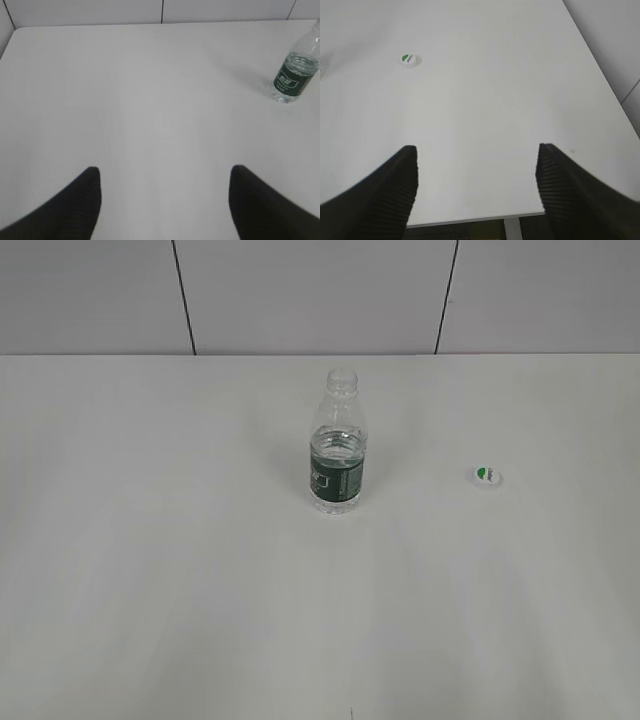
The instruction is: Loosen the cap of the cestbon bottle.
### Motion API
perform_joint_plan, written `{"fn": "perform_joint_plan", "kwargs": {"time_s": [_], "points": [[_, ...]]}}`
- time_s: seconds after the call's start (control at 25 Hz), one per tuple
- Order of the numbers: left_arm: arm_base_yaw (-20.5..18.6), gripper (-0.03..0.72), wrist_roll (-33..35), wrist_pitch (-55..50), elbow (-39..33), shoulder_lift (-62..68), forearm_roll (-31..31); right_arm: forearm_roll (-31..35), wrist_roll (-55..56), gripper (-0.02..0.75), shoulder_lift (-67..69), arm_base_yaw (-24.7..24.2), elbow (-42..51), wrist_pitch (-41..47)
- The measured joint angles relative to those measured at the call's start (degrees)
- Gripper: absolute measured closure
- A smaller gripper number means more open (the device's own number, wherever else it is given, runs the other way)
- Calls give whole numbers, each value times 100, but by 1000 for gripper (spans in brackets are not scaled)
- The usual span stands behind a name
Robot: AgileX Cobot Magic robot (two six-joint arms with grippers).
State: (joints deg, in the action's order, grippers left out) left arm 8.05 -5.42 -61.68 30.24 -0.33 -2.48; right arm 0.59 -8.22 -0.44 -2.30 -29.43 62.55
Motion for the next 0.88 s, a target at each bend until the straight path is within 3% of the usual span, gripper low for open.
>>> {"fn": "perform_joint_plan", "kwargs": {"time_s": [0.88], "points": [[-66,197,252,39,0,0,436,0,0,177,0,0,0,0]]}}
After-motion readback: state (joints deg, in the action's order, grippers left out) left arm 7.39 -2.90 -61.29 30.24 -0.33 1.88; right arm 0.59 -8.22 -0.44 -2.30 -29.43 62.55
